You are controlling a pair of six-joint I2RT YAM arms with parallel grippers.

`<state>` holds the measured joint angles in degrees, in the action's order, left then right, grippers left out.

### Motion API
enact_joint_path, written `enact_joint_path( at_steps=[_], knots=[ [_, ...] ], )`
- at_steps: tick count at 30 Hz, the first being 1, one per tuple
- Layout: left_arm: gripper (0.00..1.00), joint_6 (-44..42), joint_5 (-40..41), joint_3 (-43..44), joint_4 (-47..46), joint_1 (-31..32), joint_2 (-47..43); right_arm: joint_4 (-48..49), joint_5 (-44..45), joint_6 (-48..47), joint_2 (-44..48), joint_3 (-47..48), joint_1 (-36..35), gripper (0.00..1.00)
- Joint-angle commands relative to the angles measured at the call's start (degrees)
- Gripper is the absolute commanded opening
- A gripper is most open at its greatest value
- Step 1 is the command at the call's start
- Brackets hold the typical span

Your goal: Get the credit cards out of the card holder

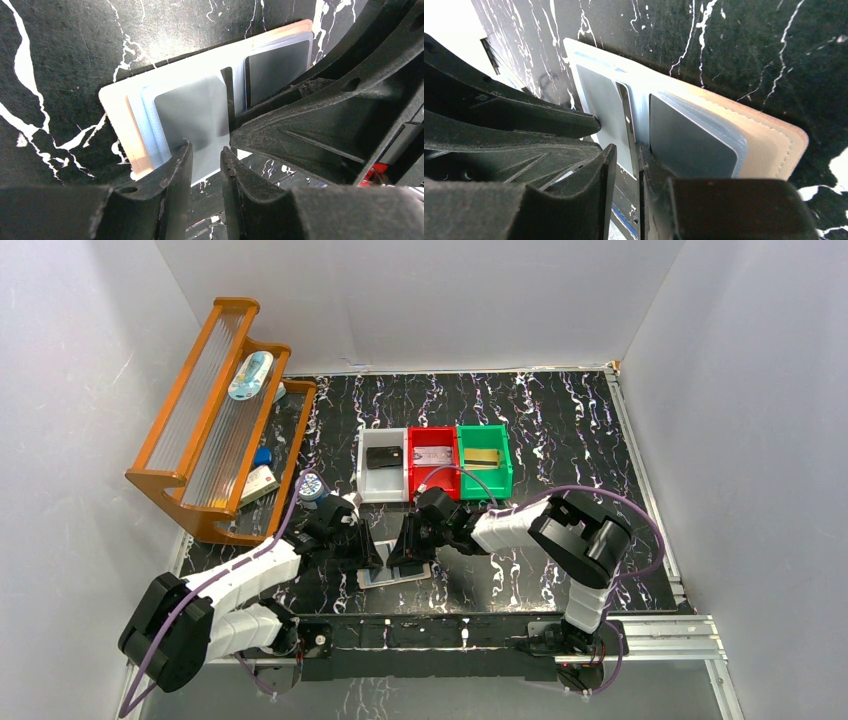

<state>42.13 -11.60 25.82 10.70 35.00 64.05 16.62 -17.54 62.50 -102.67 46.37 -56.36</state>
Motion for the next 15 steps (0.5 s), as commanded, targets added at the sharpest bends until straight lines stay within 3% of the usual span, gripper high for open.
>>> enact_joint_path(
  at_steps=[1, 7, 15],
  knots=[
    [0.26, -0.82, 1.55, -1.74, 2.88, 0.0, 0.29, 0.49, -0.92, 0.55, -2.14, 1.14, -0.33, 0.29],
    [0.32, -1.07, 3.74, -0.6, 4.67, -0.05, -3.65, -4.43, 2.28, 0.28, -2.21, 1.7, -0.32, 0.26],
    [0.31, -1.97, 4.51, -0.68, 5.01, -0.09, -2.66, -4.52, 2.29, 0.1, -2.31, 1.62, -0.24, 0.26]
  ],
)
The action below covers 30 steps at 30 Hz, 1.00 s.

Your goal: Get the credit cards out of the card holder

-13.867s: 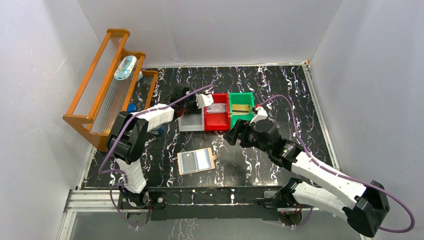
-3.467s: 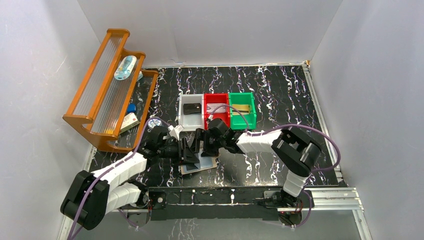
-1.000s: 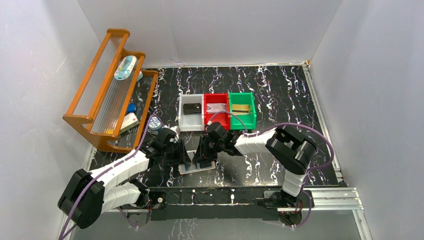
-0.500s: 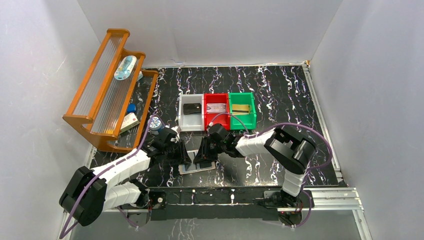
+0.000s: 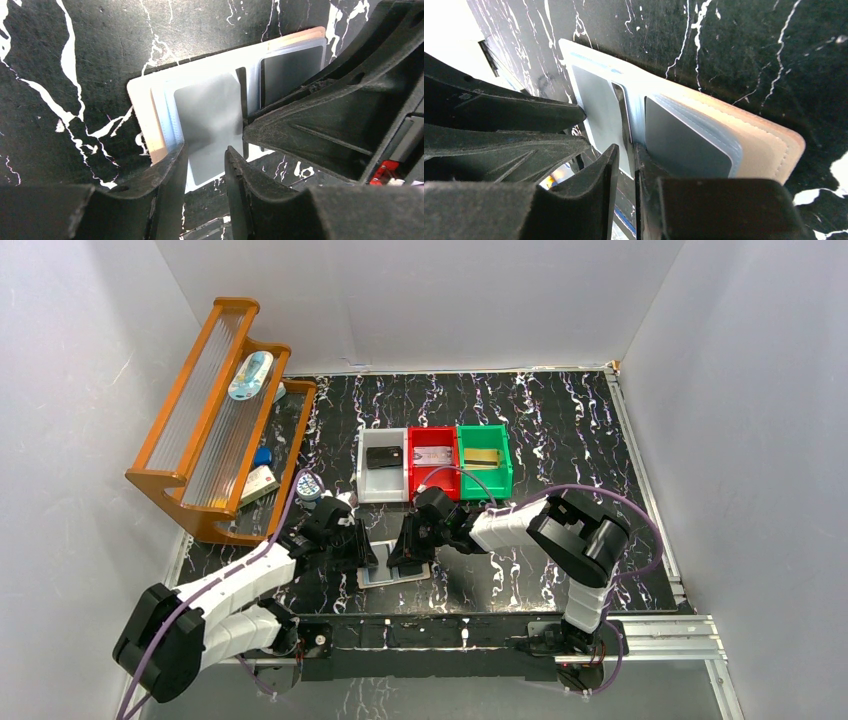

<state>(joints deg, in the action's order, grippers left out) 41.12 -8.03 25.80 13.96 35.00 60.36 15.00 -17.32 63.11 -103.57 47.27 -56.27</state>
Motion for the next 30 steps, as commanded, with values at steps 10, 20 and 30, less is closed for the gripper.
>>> enact_joint_path(
  at_steps=[10, 20, 30],
  knots=[
    [0.25, -1.46, -3.38, -2.01, -1.27, 0.02, 6.07, 6.61, -2.01, 1.6, -1.54, -1.5, -0.24, 0.26],
    [0.21, -1.18, -3.48, -2.72, -1.3, 0.01, 3.72, 11.3, -3.01, 2.9, -1.78, -2.62, -0.08, 0.09],
    [0.21, -1.52, -2.24, -3.17, -1.56, -0.02, 2.43, 6.47, -1.12, 1.1, 2.51, -5.46, 1.06, 0.03]
  ],
)
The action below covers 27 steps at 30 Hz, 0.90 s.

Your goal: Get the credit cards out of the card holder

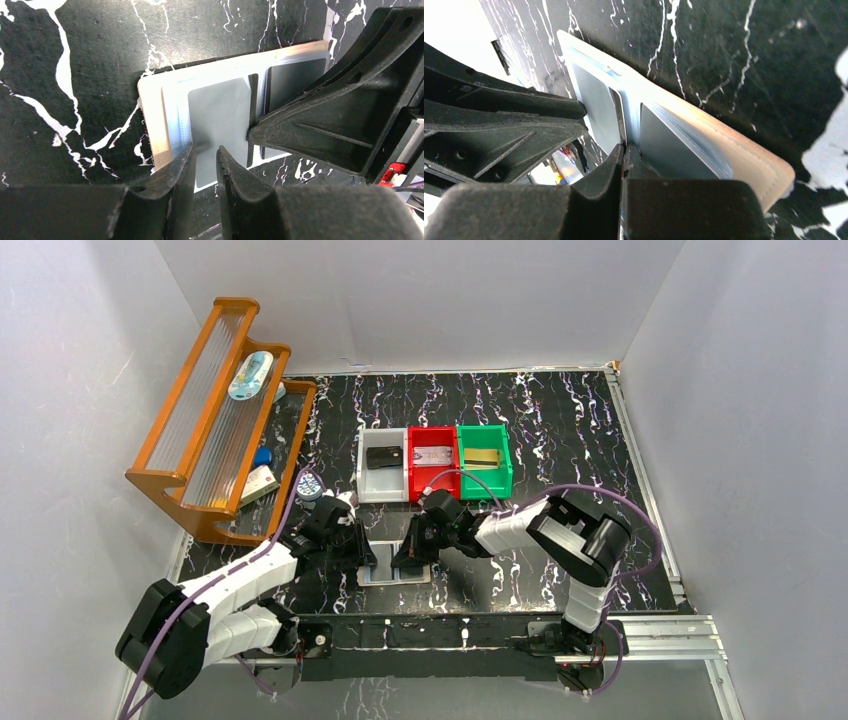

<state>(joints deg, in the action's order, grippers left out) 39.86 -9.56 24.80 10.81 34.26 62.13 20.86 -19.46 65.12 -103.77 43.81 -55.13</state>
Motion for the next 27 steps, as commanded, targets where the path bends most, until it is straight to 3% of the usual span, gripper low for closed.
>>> enact_joint_path(
  at_steps=[1, 8, 16, 20, 27],
  knots=[
    [0.21, -0.36, -0.64, -2.2, 1.59, 0.77, 0.59, 0.74, 1.05, -0.92, 3.35, -2.65, 0.06, 0.03],
    [0.21, -1.78, -0.82, -2.04, 1.41, 0.74, -0.34, -4.66, 3.57, -3.16, 7.72, -2.8, 0.36, 0.04],
    [0.21, -1.63, -1.37, -1.04, 1.92, 0.73, -1.13, -4.47, 5.74, -0.31, 8.92, -5.48, 0.56, 0.04],
    [0.28, 0.03, -3.18, 0.47, -0.29, 0.75, -3.04, -2.96, 5.86, 1.37, 7.64, -6.93, 0.75, 0.05],
    [0.3, -2.69, -7.18, 3.21, -3.16, 0.73, -1.17, -1.96, 4.72, 1.97, 5.49, -6.92, 1.11, 0.05]
  ],
)
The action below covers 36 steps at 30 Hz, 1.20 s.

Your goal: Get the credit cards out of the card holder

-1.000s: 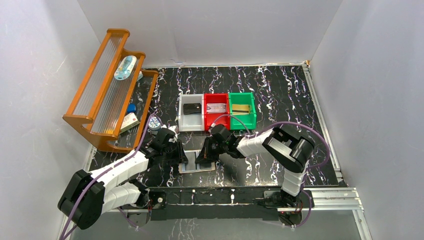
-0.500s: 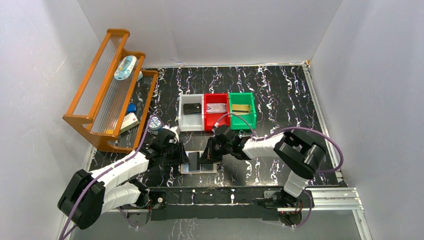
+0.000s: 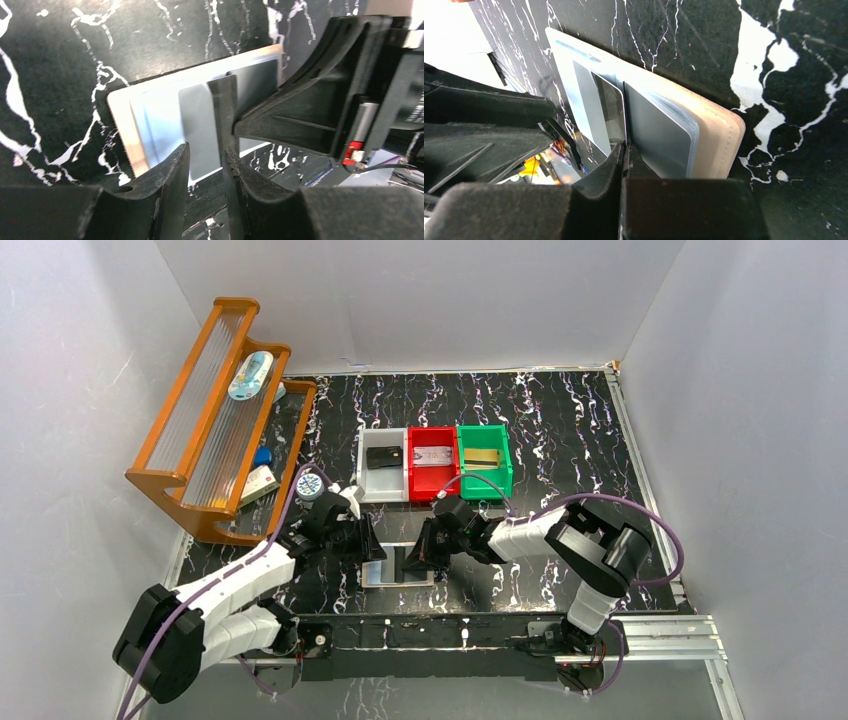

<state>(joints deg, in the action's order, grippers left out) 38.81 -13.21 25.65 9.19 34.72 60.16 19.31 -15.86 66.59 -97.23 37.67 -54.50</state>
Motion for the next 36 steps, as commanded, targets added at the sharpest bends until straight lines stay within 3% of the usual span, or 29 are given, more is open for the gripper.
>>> enact_joint_path(
  at_steps=[1, 10, 17, 19, 30, 36],
  knots=[
    [0.3, -1.38, -4.63, 2.02, -2.38, 0.28, 2.26, -0.56, 1.28, 0.62, -0.89, -0.92, 0.55, 0.05],
    [0.27, 1.45, -2.39, -1.6, -1.24, 0.66, 7.21, 3.35, -1.39, 1.91, -1.51, -1.85, 1.24, 0.08],
    [0.25, 1.2, -2.1, -2.19, -0.21, 0.61, 7.37, 6.98, -1.8, 2.65, -2.09, -1.65, 1.33, 0.27],
    [0.25, 1.16, -2.17, -2.17, -0.06, 0.66, 7.27, 7.9, -2.01, 2.84, -2.17, -1.36, 1.37, 0.28],
    [0.24, 1.11, -2.34, -2.01, 0.13, 0.62, 7.12, 17.51, -4.0, 4.54, -5.99, -1.99, 1.33, 0.27],
    [0.23, 1.1, -1.49, -1.9, 1.07, 0.62, 5.95, 18.18, -2.46, 5.01, -4.24, -4.17, 1.34, 0.12]
  ],
)
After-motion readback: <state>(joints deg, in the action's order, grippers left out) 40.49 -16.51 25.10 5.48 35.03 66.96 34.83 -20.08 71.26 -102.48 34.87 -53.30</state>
